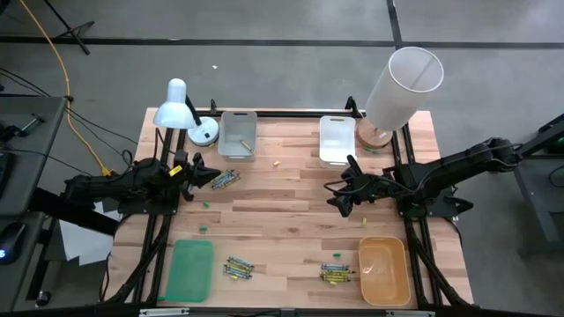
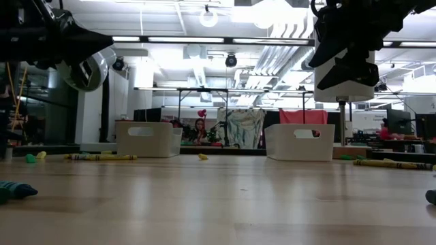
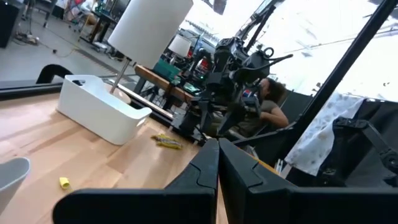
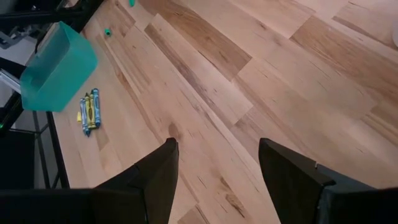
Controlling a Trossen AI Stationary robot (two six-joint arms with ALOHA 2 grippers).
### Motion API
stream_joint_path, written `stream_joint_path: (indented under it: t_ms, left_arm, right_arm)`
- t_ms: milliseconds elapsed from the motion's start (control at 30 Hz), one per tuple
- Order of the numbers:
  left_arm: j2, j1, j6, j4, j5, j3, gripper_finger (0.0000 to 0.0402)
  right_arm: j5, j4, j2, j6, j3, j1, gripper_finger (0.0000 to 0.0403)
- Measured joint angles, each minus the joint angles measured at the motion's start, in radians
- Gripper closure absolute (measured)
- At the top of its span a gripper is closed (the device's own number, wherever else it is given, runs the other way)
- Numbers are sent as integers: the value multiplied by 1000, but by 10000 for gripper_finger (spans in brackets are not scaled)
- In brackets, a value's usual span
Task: Sort crayons
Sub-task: Put the yellow crayon into the gray bin
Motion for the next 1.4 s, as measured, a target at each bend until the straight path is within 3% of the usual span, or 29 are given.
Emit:
stream_joint_path:
  t_ms: [1100, 1267, 1400]
  left_arm:
    - [0, 0, -16, -1, 0, 0, 402]
    - [0, 0, -17, -1, 0, 0, 402]
    - [0, 0, -38, 1, 0, 2, 401]
  right_arm:
    - [-9, -1, 0, -2, 0, 0, 193]
    - [-37, -2, 0, -30, 0, 0, 237]
    - [-71, -10, 0, -70, 0, 1, 329]
